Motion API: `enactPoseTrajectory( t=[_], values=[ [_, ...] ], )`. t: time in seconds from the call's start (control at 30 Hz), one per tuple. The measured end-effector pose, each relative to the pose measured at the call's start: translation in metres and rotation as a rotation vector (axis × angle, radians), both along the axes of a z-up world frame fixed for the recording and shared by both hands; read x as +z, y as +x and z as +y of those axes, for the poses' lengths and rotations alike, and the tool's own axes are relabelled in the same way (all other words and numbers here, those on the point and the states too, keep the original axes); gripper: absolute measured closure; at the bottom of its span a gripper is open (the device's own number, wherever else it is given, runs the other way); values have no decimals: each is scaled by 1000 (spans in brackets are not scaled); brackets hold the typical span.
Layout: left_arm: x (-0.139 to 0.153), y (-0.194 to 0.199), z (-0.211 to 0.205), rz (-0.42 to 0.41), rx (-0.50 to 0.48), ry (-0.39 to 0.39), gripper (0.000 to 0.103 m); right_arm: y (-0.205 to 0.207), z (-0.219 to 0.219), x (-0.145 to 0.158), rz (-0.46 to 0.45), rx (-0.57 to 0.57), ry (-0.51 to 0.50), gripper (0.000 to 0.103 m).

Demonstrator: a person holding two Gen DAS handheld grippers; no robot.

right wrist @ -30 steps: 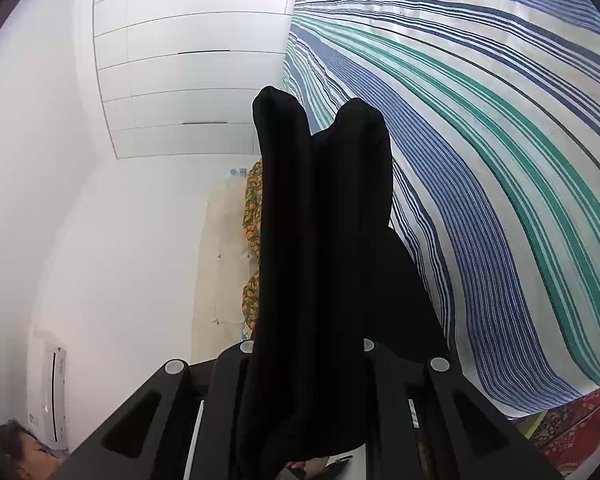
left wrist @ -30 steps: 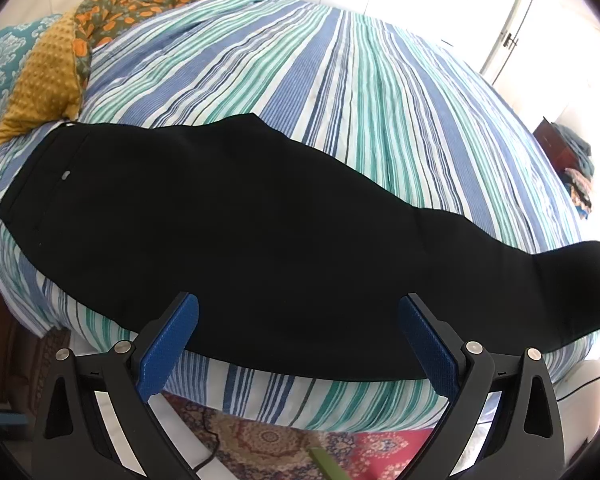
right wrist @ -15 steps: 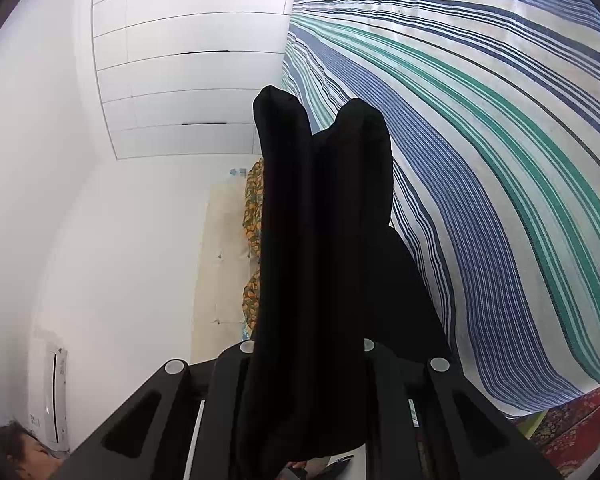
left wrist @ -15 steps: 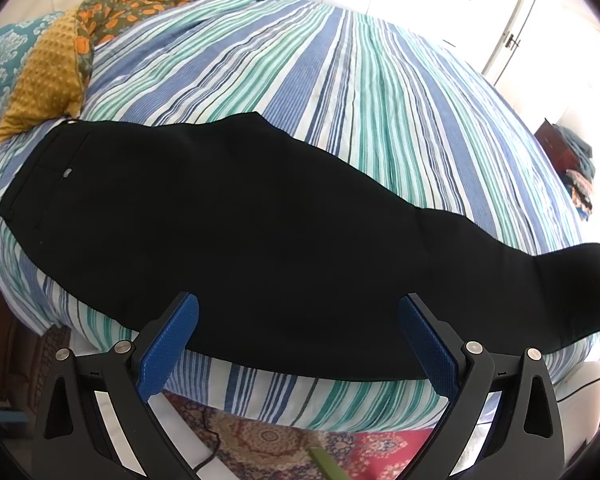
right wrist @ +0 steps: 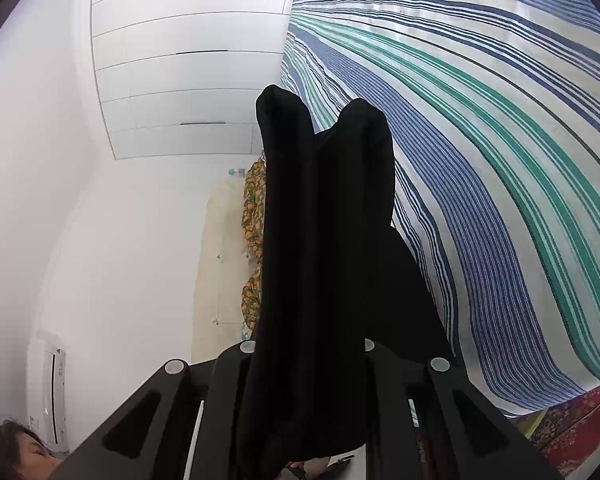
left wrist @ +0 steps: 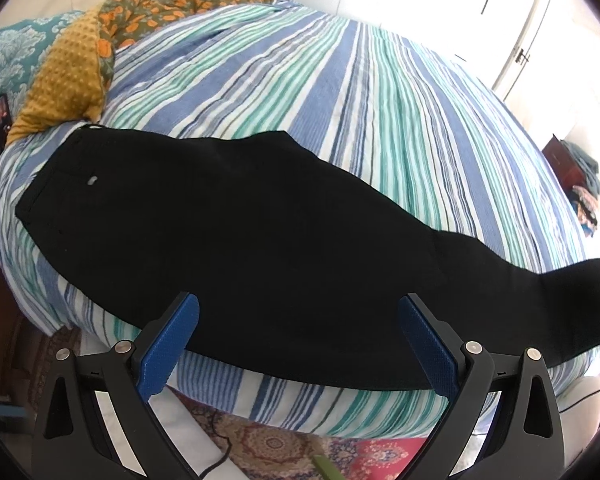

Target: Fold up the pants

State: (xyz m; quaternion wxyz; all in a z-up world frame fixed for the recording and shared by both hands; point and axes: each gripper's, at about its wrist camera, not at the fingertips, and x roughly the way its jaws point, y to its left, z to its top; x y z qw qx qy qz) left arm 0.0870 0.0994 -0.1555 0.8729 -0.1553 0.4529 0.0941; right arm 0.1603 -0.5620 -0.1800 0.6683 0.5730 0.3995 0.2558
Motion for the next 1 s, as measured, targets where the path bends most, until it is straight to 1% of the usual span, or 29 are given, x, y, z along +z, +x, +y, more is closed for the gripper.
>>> enactPoseTrajectory(
  t=[0.1,0.23,0.37,0.47,0.63,0.77,0.83,1.0],
  values=[
    [3,-3,21,-4,57,-15,3,3,18,13,-26,35,7,87],
    [3,-9,37,-12,114,-40,3,13,65,26,-64,115,47,87],
    [1,-11,34,-13,110,-40,3,31,130,27,-75,216,87,87],
    [1,-12,29,-13,90,-39,3,43,182,23,-65,290,87,87],
    [-3,-15,24,-10,70,-41,3,53,266,10,-46,421,13,87],
    [-5,-20,31,-13,84,-56,3,53,317,-10,-11,490,-56,87],
    [-6,-24,36,-16,97,-64,3,53,333,-19,5,507,-101,87],
    [-9,-29,47,-13,122,-79,3,53,350,-34,45,507,-172,87]
  ],
)
